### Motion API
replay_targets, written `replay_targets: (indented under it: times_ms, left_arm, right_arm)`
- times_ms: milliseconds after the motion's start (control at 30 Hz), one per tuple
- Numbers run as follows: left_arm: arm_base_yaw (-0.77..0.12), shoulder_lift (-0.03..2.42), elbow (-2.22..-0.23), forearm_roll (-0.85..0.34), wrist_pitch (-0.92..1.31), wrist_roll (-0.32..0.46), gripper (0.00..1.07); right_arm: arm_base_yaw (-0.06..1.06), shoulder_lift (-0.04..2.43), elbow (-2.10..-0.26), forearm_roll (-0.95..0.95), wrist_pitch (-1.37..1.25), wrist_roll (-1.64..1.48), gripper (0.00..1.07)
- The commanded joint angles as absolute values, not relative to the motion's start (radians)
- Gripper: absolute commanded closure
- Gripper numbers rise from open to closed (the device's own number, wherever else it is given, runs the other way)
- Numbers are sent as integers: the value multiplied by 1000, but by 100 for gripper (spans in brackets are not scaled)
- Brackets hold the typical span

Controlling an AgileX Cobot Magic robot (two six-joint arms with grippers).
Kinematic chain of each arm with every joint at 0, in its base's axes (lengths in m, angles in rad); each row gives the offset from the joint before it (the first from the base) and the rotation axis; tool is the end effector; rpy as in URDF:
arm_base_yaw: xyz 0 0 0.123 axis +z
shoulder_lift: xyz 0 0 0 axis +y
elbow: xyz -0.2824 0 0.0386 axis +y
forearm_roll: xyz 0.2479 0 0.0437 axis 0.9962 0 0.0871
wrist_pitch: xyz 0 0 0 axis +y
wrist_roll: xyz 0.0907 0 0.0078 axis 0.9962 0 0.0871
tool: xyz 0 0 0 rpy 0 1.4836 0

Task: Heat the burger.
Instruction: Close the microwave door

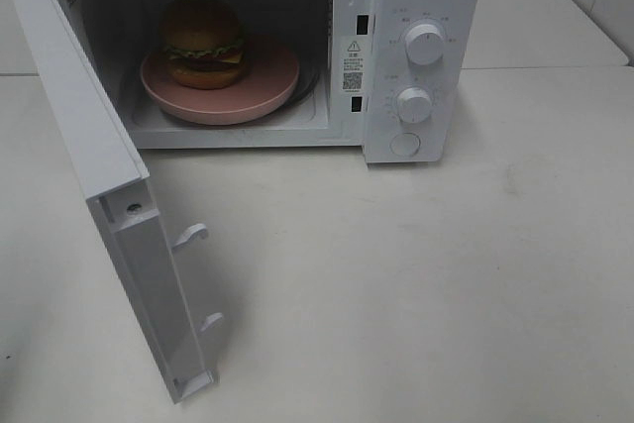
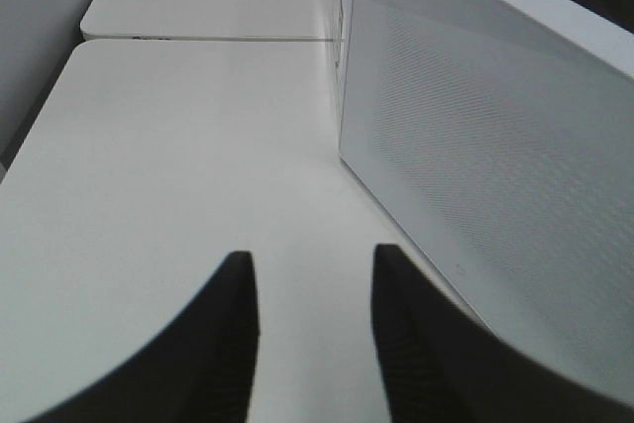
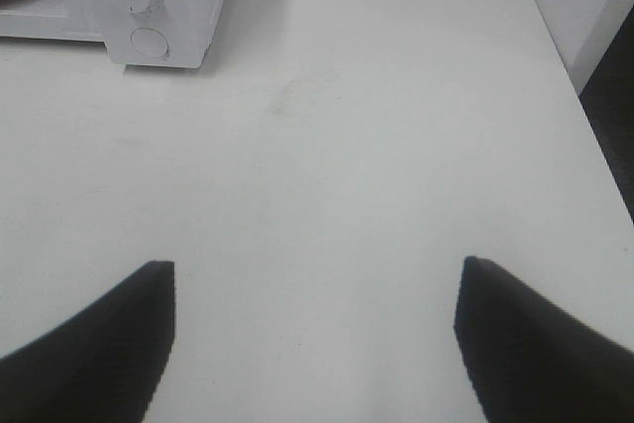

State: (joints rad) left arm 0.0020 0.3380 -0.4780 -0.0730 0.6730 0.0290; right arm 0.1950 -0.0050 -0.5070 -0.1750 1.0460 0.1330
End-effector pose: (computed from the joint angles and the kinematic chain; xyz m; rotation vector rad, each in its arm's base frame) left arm 0.0678 -0.0040 0.2917 -0.0014 2.0154 -0.0624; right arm -0.0037 -0.0147 0.2813 -0.0544 2.0048 0.0012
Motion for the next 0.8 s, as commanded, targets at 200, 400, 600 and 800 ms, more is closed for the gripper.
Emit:
replay_targets:
  times_ms: [200, 400, 600, 800]
  left_arm:
    - [4, 570, -404, -60, 324, 30, 107]
    - [4, 695, -338, -60, 30, 30, 107]
    - [1, 859, -231, 0, -399, 24, 107]
    - [1, 1025, -194, 168, -602, 15, 107]
  right_arm:
    - [188, -32, -507, -177, 1038, 133, 32]
    - [188, -32, -507, -177, 1038, 133, 32]
    - [188, -32, -507, -177, 1038, 133, 32]
    - [188, -32, -507, -177, 1038, 133, 32]
